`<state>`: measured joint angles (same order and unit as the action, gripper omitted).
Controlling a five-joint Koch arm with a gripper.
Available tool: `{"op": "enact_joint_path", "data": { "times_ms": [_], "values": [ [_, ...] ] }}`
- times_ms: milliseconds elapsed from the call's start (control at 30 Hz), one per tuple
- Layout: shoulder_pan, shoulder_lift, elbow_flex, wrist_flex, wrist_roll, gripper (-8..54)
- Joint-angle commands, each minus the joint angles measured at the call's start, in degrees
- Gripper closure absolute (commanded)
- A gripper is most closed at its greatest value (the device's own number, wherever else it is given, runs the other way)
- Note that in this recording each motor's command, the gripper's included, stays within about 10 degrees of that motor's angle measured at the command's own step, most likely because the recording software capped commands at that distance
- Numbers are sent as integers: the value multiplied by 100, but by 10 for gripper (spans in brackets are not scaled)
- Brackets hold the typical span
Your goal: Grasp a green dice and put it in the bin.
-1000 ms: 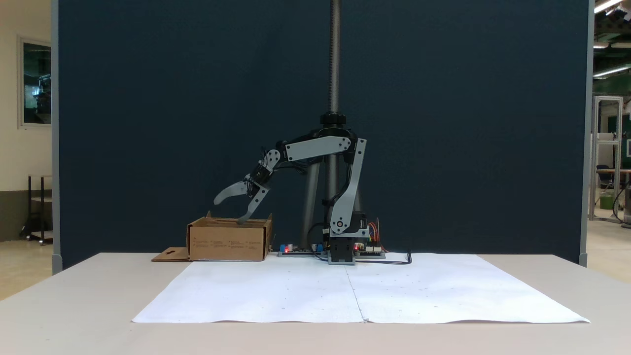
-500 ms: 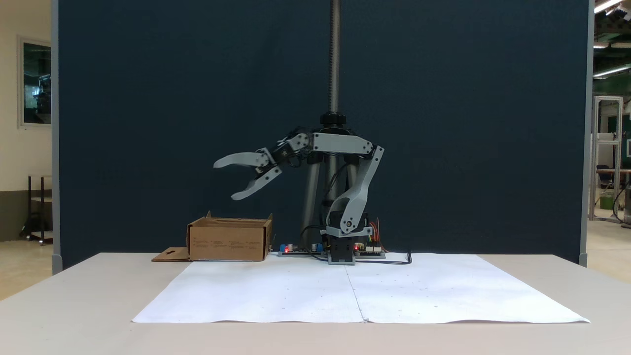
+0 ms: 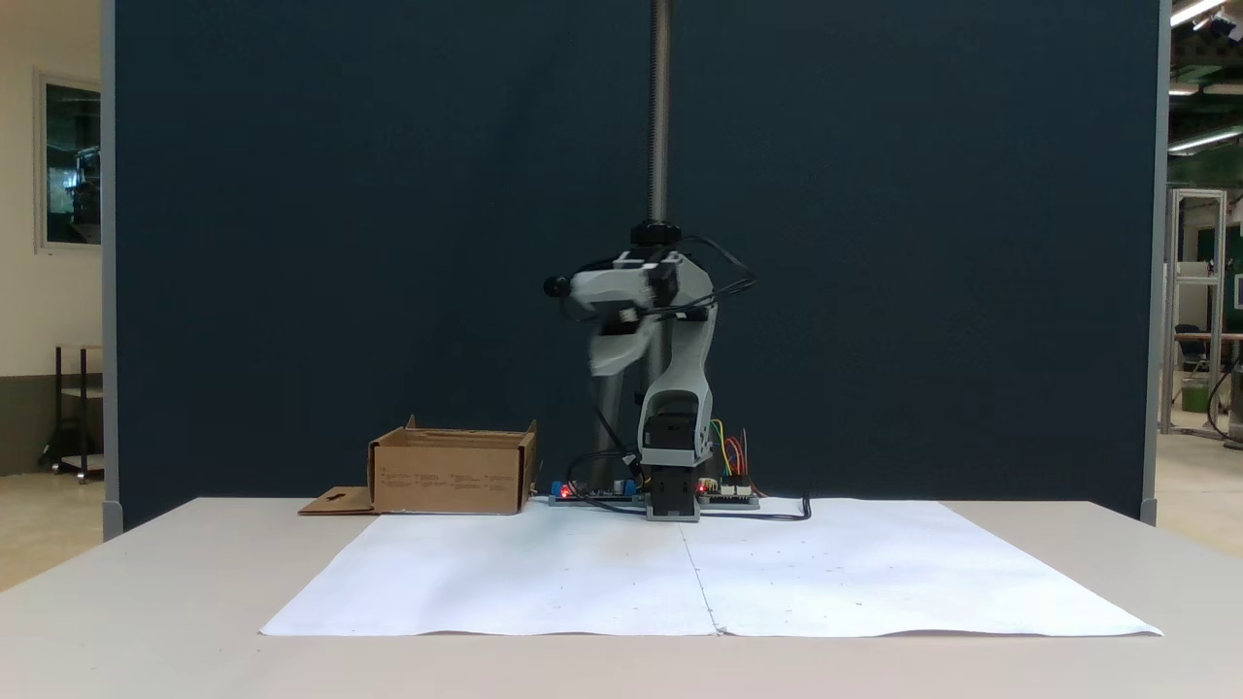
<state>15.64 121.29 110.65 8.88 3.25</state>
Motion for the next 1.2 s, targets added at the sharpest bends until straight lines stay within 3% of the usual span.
{"op": "enact_joint_path", "data": {
  "times_ms": [0,200,533,1167],
  "values": [
    [-483,343,26,-448,413,19],
    [-1679,712,694,-940,439,18],
    [-2101,1362,2566,-2522,431,22],
    [-1450,1485,5335,-5852,396,21]
  ]
}}
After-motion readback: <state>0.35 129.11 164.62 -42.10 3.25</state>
